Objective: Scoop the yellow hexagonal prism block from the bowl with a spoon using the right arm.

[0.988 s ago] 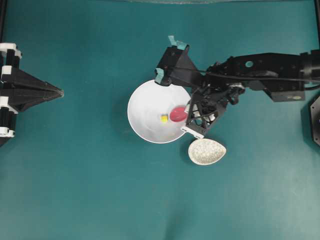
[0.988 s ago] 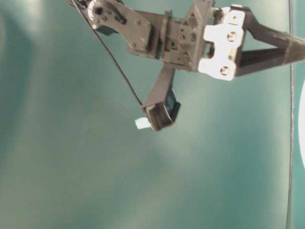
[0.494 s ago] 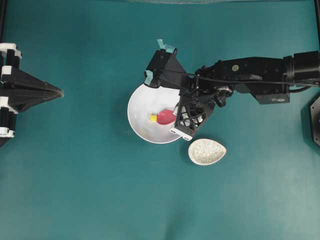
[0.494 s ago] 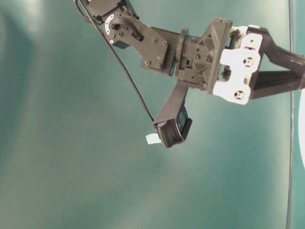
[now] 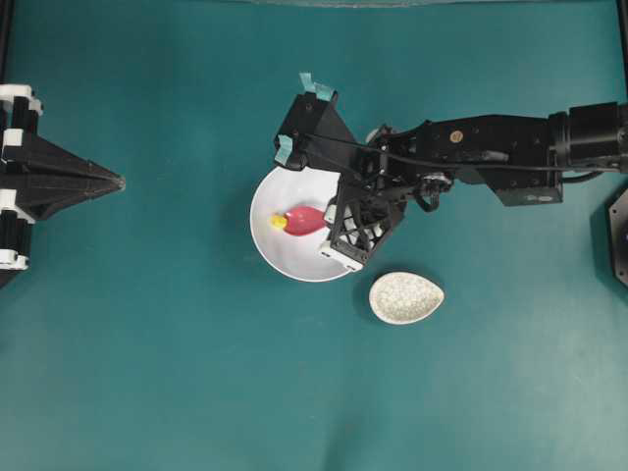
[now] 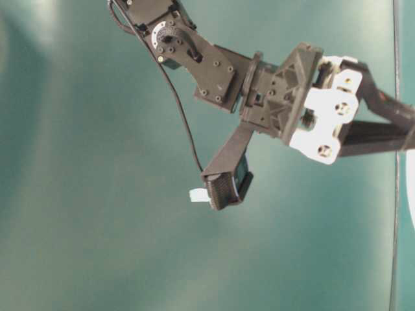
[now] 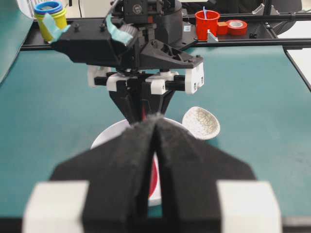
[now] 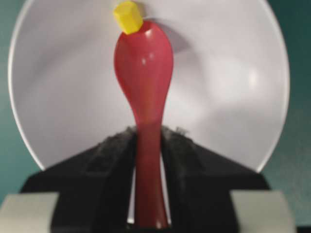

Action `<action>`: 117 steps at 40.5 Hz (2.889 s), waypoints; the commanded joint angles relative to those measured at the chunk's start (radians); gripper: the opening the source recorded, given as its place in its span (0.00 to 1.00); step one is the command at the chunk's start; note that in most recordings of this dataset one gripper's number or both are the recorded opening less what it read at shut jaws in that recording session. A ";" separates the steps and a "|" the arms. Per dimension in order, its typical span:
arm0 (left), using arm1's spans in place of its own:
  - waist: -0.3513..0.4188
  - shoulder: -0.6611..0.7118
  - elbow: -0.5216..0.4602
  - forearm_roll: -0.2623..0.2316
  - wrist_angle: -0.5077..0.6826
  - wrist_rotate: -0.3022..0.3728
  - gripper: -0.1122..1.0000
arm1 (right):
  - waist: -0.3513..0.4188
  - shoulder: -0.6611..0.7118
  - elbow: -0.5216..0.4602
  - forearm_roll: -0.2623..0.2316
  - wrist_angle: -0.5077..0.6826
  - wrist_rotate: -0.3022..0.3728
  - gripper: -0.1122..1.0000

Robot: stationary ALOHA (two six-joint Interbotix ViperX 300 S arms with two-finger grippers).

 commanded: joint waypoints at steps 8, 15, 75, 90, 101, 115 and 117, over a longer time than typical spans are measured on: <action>0.002 0.005 -0.026 0.002 -0.011 -0.002 0.09 | 0.000 -0.012 -0.018 -0.029 -0.075 -0.002 0.31; 0.002 0.006 -0.026 0.003 -0.009 -0.002 0.09 | 0.002 -0.012 -0.018 -0.031 -0.100 -0.002 0.31; 0.002 0.011 -0.025 0.002 -0.011 -0.002 0.09 | 0.020 -0.414 0.425 -0.037 -0.618 -0.002 0.31; 0.002 0.011 -0.025 0.002 -0.011 -0.003 0.09 | 0.020 -0.502 0.426 -0.061 -0.609 -0.002 0.31; 0.002 0.011 -0.025 0.002 -0.011 -0.003 0.09 | 0.020 -0.503 0.426 -0.061 -0.606 -0.002 0.31; 0.002 0.011 -0.025 0.002 -0.011 -0.003 0.09 | 0.020 -0.503 0.426 -0.063 -0.611 -0.002 0.31; 0.002 0.011 -0.025 0.002 -0.011 -0.003 0.09 | 0.020 -0.503 0.426 -0.063 -0.612 -0.002 0.31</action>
